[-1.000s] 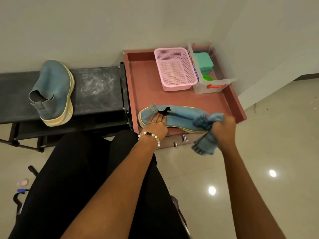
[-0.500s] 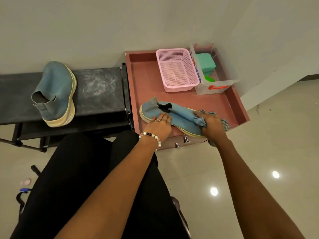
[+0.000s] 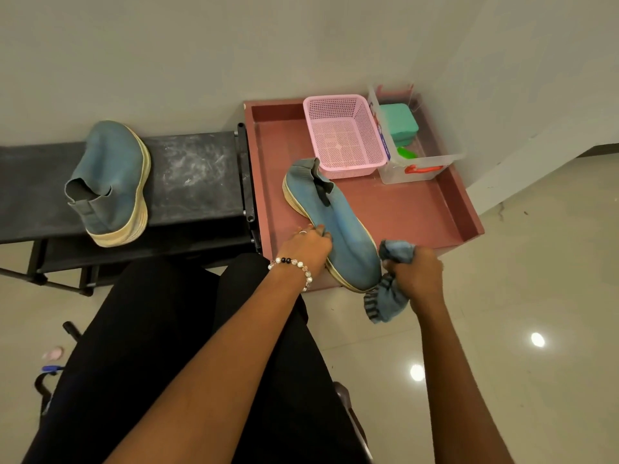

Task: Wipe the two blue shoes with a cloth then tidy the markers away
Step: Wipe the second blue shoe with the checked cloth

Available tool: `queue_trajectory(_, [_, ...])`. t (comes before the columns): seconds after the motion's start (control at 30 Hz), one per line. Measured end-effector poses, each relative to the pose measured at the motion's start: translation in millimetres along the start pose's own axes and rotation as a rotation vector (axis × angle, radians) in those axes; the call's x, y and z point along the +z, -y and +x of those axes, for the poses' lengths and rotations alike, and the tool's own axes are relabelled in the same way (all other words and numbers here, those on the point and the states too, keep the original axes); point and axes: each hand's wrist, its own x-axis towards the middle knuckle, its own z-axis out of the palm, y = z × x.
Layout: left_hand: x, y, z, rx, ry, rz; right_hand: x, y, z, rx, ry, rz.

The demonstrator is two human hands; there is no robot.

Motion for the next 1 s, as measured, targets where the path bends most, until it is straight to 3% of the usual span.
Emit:
queue_trajectory(0.1, [-10.5,1.1,-2.7,-0.137,-0.051,-0.141,-18.7,24.4,-5.5,-0.015,-0.072,0.222])
queue_trajectory(0.23, [-11.9,5.7,-2.2,-0.287,-0.168,-0.429,-19.7,58.2,-0.8,-0.124,0.004,0.852])
queue_trajectory(0.33, [-11.3,12.7,-0.1,-0.407,-0.264,-0.617,1.6,67.7,12.9,-0.231,0.084,0.999])
queue_trajectory(0.4, [-11.7,17.0,0.3,-0.507,-0.320,-0.692,16.2,61.7,23.1,-0.310,0.195,0.769])
queue_trajectory(0.5, [-12.5,16.6,0.4,-0.578,-0.349,-0.765,30.7,39.7,25.4,-0.438,0.277,0.021])
queue_trajectory(0.57, [-11.5,15.9,1.9,-0.545,-0.351,-0.754,36.1,28.1,14.8,-0.544,0.088,-0.171])
queue_trajectory(0.63, [-11.8,14.3,3.2,-0.471,-0.332,-0.709,40.5,26.8,0.0,-0.620,-0.150,-0.148])
queue_trajectory(0.7, [-13.6,12.1,4.8,-0.401,-0.306,-0.650,47.5,31.8,-9.0,-0.734,-0.270,-0.200])
queue_trajectory(0.77, [-17.0,10.6,4.2,-0.357,-0.284,-0.584,60.5,28.1,-7.3,-0.866,-0.197,-0.415])
queue_trajectory(0.87, [-15.7,14.4,6.0,-0.310,-0.261,-0.550,80.6,10.7,0.3,-0.846,0.098,-0.663])
queue_trajectory(1.0, [-0.3,15.1,12.9,-0.124,-0.035,-0.421,72.0,0.6,11.5,-0.824,0.209,-0.708])
